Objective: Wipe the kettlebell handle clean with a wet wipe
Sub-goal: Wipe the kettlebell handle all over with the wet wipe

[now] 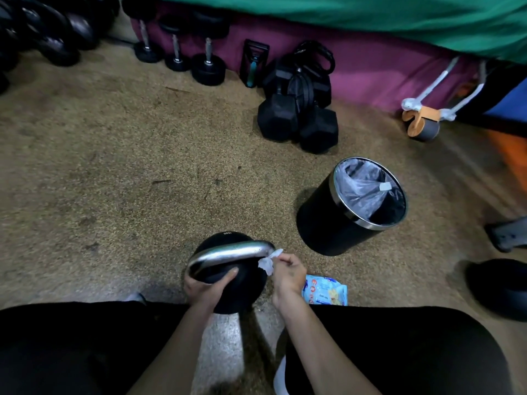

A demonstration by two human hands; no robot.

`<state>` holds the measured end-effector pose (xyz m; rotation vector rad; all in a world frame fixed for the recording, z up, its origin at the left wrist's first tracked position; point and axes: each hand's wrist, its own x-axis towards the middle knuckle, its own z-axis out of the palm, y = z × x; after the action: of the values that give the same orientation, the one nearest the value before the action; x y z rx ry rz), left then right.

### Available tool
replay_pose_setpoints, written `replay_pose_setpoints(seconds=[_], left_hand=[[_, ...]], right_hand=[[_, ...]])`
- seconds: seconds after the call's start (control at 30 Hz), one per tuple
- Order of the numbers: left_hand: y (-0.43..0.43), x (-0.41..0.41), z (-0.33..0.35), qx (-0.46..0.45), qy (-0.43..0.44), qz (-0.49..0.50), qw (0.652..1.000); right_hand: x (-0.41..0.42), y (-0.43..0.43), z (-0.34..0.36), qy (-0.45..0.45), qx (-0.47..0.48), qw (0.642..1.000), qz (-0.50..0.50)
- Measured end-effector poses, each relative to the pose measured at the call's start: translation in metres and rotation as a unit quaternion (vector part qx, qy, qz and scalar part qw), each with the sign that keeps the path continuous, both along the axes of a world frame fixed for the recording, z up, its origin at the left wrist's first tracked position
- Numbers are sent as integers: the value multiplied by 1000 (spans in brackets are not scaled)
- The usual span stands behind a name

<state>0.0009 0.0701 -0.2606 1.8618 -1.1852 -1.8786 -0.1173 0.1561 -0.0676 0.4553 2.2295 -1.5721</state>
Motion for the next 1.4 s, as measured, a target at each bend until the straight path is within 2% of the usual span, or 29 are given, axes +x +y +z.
replay_pose_setpoints(seconds=[0.17,0.3,0.4,0.53,0.7,0.93,1.13,1.3,1.4], left_hand=[[0,-1,5,-7,2,7,1000],[3,0,17,-5,15,6,1000],[5,0,29,-15,21,12,1000],[7,-1,41,-35,34,23,999],[8,-2,45,-27,27,23,999],[8,1,38,-15,31,9,999],[9,1,52,-13,16,-3,1000],[9,-1,67,-31,16,-4,999],[10,-2,70,-13,0,-11,1000]], right_hand=[[-6,4,4,98,53,989,98],[-7,8,3,165,117,966,162],[-10,5,7,228,162,931,235],[-33,-12,16,220,243,877,351],[-46,-4,21,251,251,819,451],[-72,-20,22,167,327,753,546],[-96,-21,38,143,245,730,621],[-103,-32,32,104,281,696,652],[-98,-45,27,77,289,670,679]])
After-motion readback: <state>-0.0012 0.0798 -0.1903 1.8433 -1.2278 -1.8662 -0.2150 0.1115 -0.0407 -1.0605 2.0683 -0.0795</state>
